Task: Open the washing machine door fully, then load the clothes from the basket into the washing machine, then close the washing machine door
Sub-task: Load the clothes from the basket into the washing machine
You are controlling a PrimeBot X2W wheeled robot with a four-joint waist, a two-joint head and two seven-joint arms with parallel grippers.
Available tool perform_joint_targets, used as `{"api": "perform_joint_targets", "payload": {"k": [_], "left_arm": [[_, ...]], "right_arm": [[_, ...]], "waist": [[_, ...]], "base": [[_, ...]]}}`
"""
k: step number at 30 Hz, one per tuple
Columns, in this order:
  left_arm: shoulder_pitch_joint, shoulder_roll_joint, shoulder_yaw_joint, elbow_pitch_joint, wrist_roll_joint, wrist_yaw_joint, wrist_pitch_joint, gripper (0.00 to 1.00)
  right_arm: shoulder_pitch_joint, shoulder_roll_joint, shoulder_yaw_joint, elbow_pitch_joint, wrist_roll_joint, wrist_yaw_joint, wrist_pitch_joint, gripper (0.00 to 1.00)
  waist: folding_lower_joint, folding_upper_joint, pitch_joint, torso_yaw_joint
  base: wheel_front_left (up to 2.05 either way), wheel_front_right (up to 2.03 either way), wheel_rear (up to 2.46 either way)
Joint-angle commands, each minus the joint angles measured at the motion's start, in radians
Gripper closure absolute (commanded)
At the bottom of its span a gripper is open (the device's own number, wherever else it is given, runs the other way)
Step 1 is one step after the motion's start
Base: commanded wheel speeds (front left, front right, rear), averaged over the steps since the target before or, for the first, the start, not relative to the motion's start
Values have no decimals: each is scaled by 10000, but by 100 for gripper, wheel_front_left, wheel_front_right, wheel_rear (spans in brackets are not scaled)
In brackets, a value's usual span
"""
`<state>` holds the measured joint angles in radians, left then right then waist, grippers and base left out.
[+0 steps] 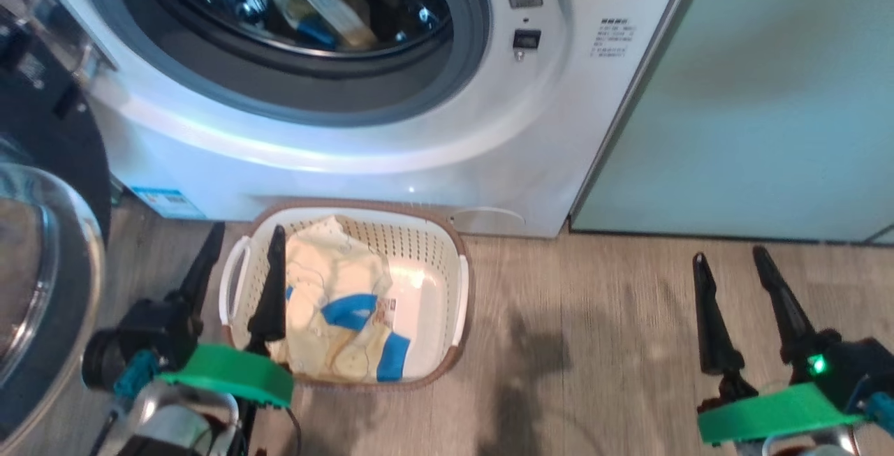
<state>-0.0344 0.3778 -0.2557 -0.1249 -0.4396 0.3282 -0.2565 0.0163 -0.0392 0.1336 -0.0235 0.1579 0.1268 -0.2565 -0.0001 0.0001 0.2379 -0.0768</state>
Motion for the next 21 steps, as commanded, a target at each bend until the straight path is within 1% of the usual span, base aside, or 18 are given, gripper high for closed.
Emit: {"api": "perform_joint_targets", "payload": {"k": [1,11,21], "left_arm": [[-131,100,523,-306,107,-29,-52,0],[594,-204,620,-242,227,-203,-52,0],[889,-423,696,-322,283,-239,-53,0]], "right_arm": [[47,-110,211,-266,-28,39,-53,0],[553,-110,198,-317,-9,39,-53,0],[795,-110,213,-387,-27,39,-53,0]], "waist": [[1,-1,-324,62],[1,-1,-1108,98],[1,-1,-1384,216]], "base": [[0,0,0],[0,0,0],[0,0,0]]}}
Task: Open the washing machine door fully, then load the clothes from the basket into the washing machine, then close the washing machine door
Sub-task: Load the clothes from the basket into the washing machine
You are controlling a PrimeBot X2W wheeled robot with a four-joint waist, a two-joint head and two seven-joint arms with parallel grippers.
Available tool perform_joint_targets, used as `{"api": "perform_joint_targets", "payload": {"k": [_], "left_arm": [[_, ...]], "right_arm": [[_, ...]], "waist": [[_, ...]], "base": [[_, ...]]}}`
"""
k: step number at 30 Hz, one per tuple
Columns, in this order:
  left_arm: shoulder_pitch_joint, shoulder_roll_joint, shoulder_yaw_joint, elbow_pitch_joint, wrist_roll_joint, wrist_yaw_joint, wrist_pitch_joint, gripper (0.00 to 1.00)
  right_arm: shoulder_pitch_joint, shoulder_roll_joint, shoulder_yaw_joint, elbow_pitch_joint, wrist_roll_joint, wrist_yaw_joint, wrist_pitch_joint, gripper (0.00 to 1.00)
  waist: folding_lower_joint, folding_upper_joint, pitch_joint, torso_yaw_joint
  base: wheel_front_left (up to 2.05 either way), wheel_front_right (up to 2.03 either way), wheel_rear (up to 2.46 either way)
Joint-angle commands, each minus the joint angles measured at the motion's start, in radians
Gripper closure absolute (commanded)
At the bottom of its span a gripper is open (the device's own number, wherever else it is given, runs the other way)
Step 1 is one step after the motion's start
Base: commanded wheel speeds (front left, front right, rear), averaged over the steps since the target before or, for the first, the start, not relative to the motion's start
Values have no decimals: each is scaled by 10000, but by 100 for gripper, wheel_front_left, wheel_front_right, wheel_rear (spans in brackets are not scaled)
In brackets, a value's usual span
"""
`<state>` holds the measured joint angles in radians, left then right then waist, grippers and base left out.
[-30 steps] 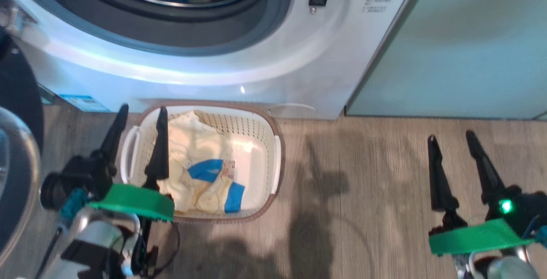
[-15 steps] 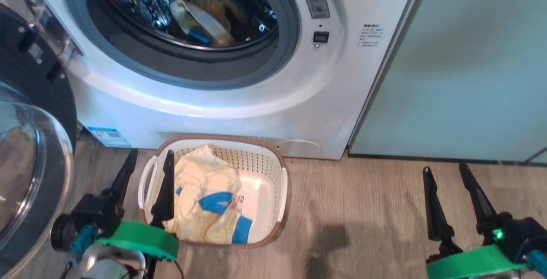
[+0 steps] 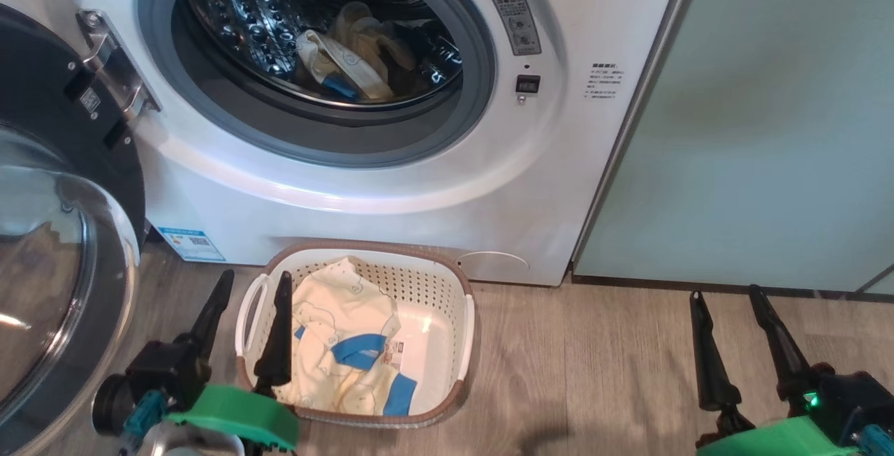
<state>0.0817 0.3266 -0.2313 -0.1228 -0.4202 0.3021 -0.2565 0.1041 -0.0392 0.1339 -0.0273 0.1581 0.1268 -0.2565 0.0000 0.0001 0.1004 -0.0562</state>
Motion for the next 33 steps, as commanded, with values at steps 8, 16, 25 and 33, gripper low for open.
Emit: {"api": "perform_joint_targets", "payload": {"k": [8,16,25,33], "left_arm": [[-181,-42,516,-337,129,3,-53,0],[-191,-119,554,-318,128,-79,-53,0],[-268,-164,574,-271,205,-167,-53,0],[-480,-242,430,147,76,-386,-19,0]], "right_arm": [[-38,-110,205,-324,-32,39,-53,0],[-71,-110,216,-333,-30,39,-53,0],[-78,-110,234,-373,-37,39,-53,0],[-158,-110,243,-418,-48,39,-53,0]], "waist": [[0,-1,-124,60],[0,-1,-115,68],[0,-1,-45,104],[0,-1,171,114]], "base": [[0,0,0],[0,0,0],[0,0,0],[0,0,0]]}}
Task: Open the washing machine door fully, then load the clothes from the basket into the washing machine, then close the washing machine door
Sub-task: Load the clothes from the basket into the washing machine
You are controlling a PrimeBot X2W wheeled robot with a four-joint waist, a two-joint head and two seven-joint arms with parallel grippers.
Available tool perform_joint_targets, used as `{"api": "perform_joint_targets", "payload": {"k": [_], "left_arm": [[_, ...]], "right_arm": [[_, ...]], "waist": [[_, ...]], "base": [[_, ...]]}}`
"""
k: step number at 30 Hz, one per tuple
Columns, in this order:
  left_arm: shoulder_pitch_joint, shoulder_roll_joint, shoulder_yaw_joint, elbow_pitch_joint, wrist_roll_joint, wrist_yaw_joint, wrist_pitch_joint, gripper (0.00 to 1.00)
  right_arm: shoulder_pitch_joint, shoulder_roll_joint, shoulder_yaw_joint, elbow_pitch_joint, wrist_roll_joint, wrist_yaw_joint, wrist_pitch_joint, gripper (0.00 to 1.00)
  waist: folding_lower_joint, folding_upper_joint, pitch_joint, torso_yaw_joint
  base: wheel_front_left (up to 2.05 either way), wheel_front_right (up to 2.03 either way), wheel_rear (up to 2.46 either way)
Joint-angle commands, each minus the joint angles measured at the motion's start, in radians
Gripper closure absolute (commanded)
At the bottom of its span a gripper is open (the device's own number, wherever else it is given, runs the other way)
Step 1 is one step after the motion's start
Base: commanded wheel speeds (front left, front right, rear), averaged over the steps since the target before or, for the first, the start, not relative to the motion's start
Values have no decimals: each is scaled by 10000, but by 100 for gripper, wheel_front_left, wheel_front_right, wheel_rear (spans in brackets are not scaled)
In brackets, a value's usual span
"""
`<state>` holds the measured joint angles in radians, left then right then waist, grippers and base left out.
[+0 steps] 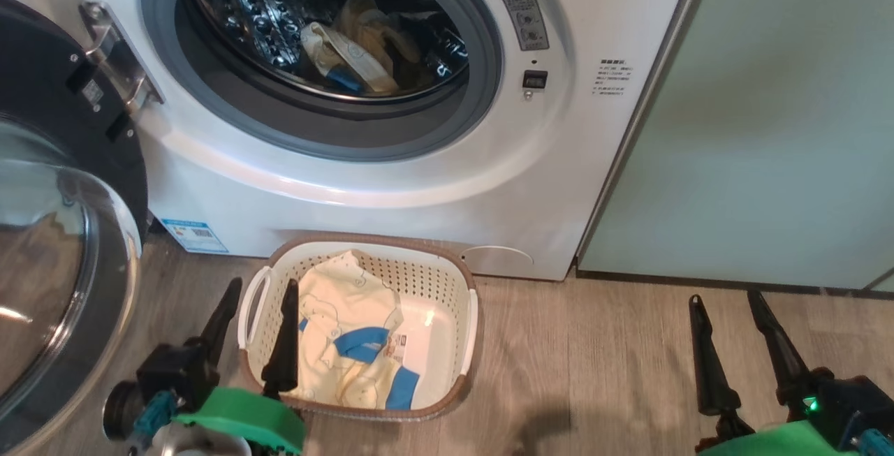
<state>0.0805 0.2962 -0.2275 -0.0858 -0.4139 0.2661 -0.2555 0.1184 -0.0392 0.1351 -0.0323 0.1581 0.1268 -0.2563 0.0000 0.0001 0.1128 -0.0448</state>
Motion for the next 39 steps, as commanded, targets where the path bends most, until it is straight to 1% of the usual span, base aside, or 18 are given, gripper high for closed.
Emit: {"api": "perform_joint_targets", "payload": {"k": [1,5,10,21,24,25,26,29,39], "left_arm": [[-525,33,365,-137,-56,-87,-18,0],[-868,-35,151,441,-237,-399,97,0],[-1536,-191,-81,1593,-513,-875,189,0],[-3996,-555,-669,5144,-878,-2260,375,0],[-4776,-600,-777,6119,-876,-2548,422,0],[-5032,-609,-808,6435,-864,-2624,427,0],[-5032,-609,-808,6435,-864,-2624,427,0],[-5773,-611,-879,7350,-841,-2856,451,0],[-7757,-310,-923,9583,-889,-3423,576,0]], "right_arm": [[-317,-110,230,-378,-48,39,-55,0],[-422,-110,254,-429,-45,39,-55,0],[-646,-110,260,-527,-44,39,-55,0],[-1446,-110,271,-816,104,39,-55,0],[-1728,-110,280,-899,182,39,-55,0],[-1821,-110,272,-929,213,39,-55,0],[-1821,-110,272,-929,213,39,-55,0],[-2128,-110,299,-1008,318,39,-55,0],[-3138,-110,686,-1260,843,39,-55,0]], "waist": [[0,-1,96,0],[0,-1,406,-22],[0,-1,1003,-129],[0,-1,3060,-456],[0,-1,3688,-586],[0,-1,3893,-624],[0,-1,3893,-624],[0,-1,4523,-768],[0,-1,6562,-1587]], "base": [[0,0,0],[0,0,0],[0,0,0],[0,0,0],[0,0,0],[0,0,0],[0,0,0],[0,0,0],[0,0,0]]}}
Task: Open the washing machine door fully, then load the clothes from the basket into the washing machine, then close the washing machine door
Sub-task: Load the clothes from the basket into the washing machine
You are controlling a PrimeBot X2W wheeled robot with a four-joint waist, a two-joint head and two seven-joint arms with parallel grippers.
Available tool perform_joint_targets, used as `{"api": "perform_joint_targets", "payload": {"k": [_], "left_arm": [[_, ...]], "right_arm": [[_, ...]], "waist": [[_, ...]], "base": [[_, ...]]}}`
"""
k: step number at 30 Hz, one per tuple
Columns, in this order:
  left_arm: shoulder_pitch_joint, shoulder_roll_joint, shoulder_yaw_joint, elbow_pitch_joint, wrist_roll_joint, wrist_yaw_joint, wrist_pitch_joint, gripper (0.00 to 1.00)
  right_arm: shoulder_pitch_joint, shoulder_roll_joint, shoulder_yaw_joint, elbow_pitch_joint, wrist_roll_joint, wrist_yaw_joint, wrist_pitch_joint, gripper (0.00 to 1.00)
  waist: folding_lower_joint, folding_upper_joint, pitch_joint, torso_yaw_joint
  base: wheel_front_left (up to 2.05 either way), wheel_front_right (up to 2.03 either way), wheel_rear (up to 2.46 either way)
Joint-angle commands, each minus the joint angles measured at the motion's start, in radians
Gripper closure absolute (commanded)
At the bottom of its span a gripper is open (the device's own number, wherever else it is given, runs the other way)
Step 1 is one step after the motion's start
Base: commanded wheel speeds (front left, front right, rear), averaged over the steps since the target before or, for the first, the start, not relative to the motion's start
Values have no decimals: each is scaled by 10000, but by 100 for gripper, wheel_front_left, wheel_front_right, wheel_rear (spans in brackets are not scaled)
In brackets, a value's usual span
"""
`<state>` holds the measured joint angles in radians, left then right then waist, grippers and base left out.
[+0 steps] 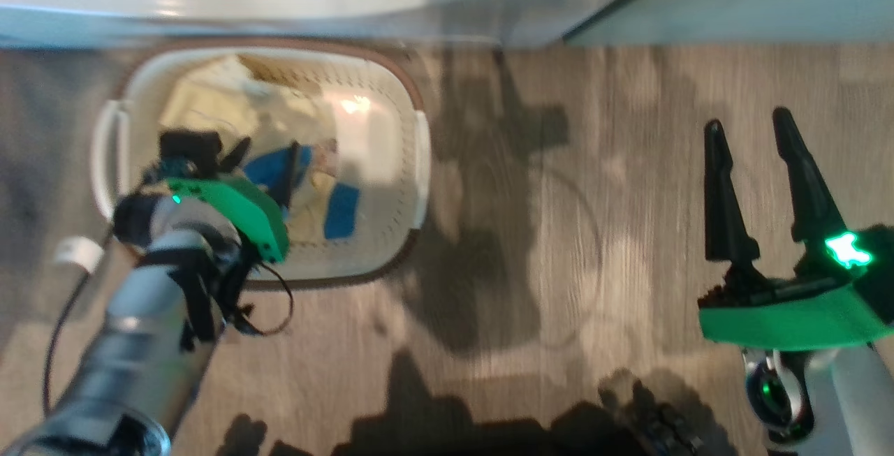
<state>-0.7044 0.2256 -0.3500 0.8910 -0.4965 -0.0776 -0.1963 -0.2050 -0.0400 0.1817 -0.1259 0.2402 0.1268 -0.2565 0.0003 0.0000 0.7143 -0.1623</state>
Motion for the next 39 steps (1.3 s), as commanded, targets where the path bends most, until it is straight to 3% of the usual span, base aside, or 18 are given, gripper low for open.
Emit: {"api": "perform_joint_targets", "payload": {"k": [1,16,29,30,31,32,34,39], "left_arm": [[-66,432,308,-11,-99,-42,23,0],[-1674,1359,305,1804,-445,-409,697,0],[-2319,1990,465,3061,-543,167,715,0],[-2361,1999,451,3120,-534,206,700,10],[-2400,2001,427,3177,-515,251,694,38],[-2400,2001,427,3177,-515,251,694,38],[-2460,1991,341,3281,-453,305,716,100],[-2493,1826,154,3467,-361,372,543,100]], "right_arm": [[13,-102,260,-339,88,39,-53,0],[-659,-102,915,-566,1122,39,-53,0],[-656,-102,1183,-707,1408,39,-53,0],[-645,-102,1186,-717,1403,39,-53,0],[-640,-102,1181,-723,1397,39,-53,0],[-640,-102,1181,-723,1397,39,-53,0],[-640,-102,1166,-717,1378,39,-53,0],[-636,-102,1102,-671,1293,39,-53,0]], "waist": [[-3,0,711,-504],[-3,0,2447,-1586],[-3,0,2975,-2164],[-3,0,2987,-2176],[-3,0,2998,-2184],[-3,0,2998,-2184],[-3,0,3000,-2188],[-3,0,2901,-2055]], "base": [[0,0,0],[0,0,0],[0,0,0],[0,0,0],[0,0,0],[0,0,0],[0,0,0],[0,0,0]]}}
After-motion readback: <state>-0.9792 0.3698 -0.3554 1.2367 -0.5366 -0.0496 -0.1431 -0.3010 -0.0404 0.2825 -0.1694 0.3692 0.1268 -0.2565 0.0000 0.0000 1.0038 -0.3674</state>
